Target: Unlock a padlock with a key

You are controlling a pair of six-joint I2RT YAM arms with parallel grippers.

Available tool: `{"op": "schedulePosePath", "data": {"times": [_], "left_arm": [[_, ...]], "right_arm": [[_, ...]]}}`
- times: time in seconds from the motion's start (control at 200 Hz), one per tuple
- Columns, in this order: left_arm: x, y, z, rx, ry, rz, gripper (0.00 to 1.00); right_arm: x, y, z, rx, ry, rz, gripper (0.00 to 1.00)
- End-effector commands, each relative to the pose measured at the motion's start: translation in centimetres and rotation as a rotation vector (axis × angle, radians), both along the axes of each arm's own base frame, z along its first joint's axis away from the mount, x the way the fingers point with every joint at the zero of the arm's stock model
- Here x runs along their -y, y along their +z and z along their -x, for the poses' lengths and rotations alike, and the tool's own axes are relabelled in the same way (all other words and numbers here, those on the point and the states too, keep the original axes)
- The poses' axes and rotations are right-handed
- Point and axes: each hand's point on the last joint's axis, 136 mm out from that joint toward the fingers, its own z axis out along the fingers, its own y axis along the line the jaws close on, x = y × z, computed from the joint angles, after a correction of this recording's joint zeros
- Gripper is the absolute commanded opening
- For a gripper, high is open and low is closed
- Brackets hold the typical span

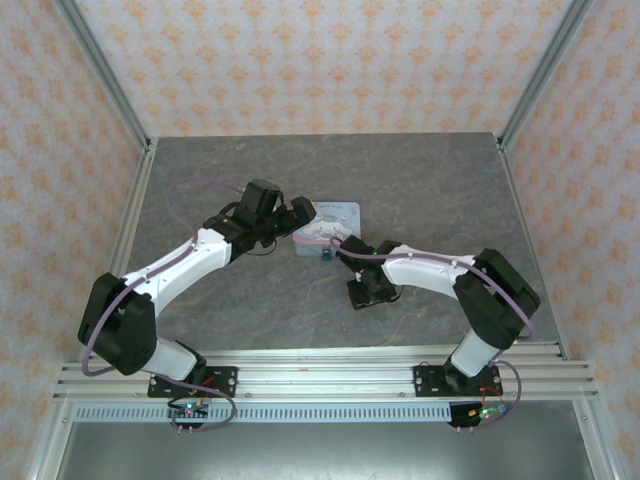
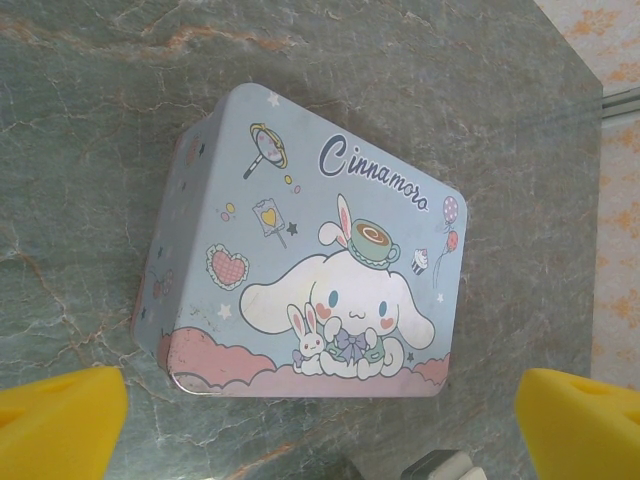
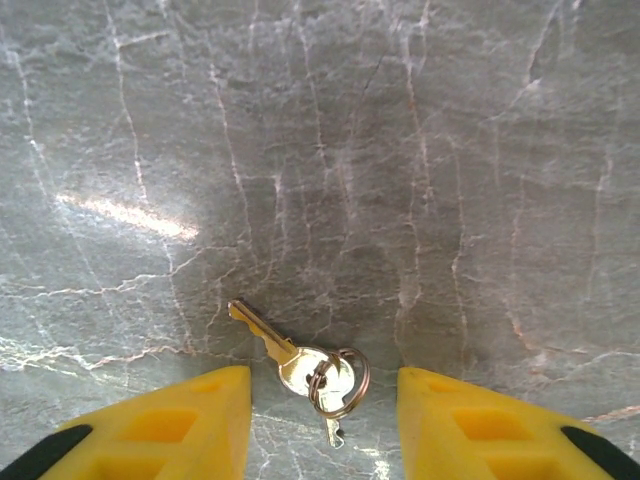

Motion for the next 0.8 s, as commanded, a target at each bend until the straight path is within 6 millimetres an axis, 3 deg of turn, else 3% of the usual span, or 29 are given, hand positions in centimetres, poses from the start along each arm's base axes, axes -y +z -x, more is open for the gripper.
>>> {"op": "schedulePosePath", "data": {"times": [0.0,0.53,0.796], "left_arm": [[0.4,0.8,-0.7,0.032,-0.011,-0.007,1.0],[0.4,0.6,-0.6,0.029,-0.014,-0.004,1.0],[0.4,0.9,-0.6,0.034,-0.014,-0.002,1.0]], "right_arm": [[-0.7,-0.4,-0.6,0.015,0.018,-0.002,0.39],[-0.5,-0.2,-1.4,0.063,0.002,0.035,0.33],[0.0,-0.6,-0.7,0.047,-0.005,0.032,0.18]]}}
